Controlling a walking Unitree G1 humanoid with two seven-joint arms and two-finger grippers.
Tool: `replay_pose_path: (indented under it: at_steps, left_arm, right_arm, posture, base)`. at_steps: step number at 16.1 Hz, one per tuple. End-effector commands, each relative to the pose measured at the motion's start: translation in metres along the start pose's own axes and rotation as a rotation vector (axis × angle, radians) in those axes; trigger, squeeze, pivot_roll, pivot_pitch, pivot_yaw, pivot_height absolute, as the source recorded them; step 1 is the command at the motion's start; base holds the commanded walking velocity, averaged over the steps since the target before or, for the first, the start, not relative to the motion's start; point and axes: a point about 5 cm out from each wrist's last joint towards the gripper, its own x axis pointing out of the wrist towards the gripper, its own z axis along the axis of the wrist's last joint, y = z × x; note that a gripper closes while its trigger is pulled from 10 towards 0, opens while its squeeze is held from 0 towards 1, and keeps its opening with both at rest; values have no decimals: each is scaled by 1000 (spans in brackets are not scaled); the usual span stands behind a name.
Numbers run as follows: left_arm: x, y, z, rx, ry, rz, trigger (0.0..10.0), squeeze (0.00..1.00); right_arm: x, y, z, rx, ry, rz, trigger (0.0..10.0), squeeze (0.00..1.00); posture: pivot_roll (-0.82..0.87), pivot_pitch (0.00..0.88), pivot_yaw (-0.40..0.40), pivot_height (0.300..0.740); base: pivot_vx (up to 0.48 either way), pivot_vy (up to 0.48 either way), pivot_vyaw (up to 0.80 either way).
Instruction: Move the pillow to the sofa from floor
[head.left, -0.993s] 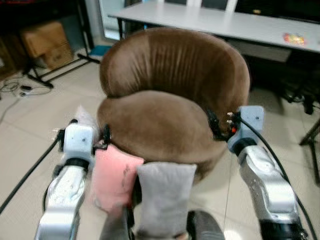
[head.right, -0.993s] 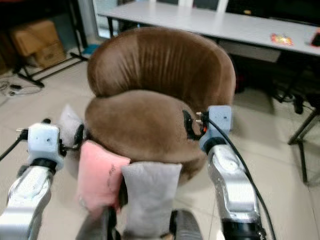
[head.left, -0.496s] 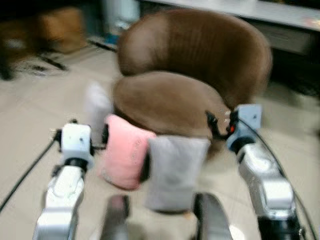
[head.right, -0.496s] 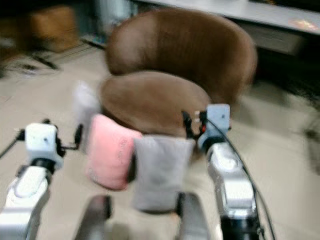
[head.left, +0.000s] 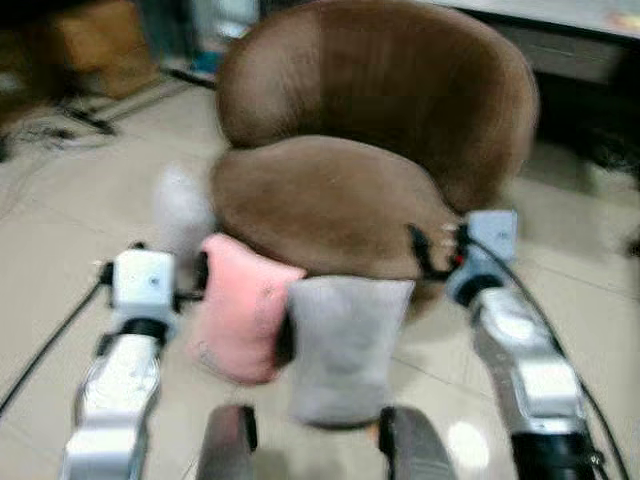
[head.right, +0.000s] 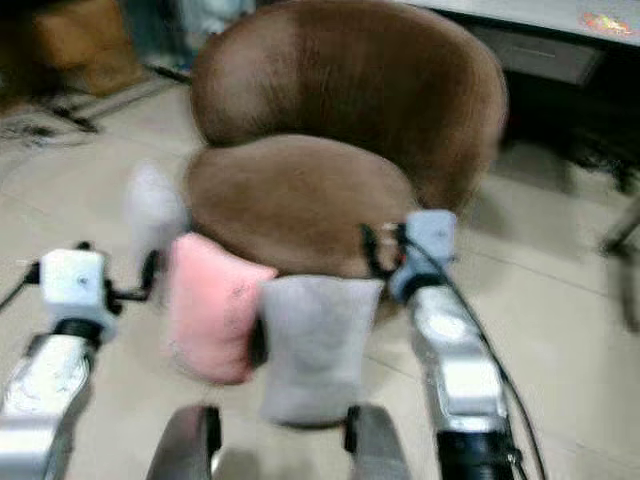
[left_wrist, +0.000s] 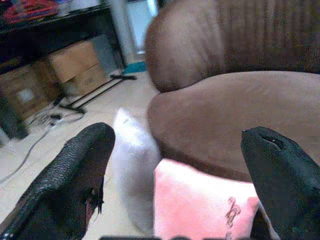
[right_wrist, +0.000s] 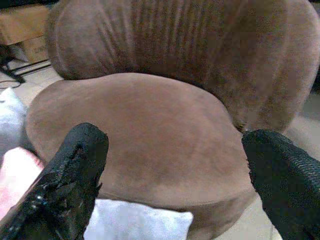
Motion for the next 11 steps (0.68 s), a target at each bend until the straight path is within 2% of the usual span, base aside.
replay_pose_path:
  at_steps: [1, 7, 9, 11]
  left_arm:
    - [1, -10, 3, -15, -12, -35, 10000, 0]
    - [0, -9, 4, -10, -10, -42, 10000, 0]
    - [-1, -10, 3, -7, -7, -44, 10000, 0]
    - [-1, -10, 2, -2, -5, -47, 10000, 0]
  right_arm:
    - [-3, -14, -2, -10, 16, -57, 10000, 0]
    - [-3, -14, -3, -5, 14, -64, 10000, 0]
    - [-2, -9, -2, -51, 10, -18, 10000, 0]
    - [-2, -4, -2, -87, 5, 15, 10000, 0]
  posture:
    - [-108, 0, -23, 575]
    - [-104, 0, -14, 575]
    - [-102, 0, -14, 575]
    - [-100, 0, -14, 575]
  base:
    - [292, 0, 0]
    - [294, 0, 0]
    - [296, 0, 0]
    - [291, 0, 800]
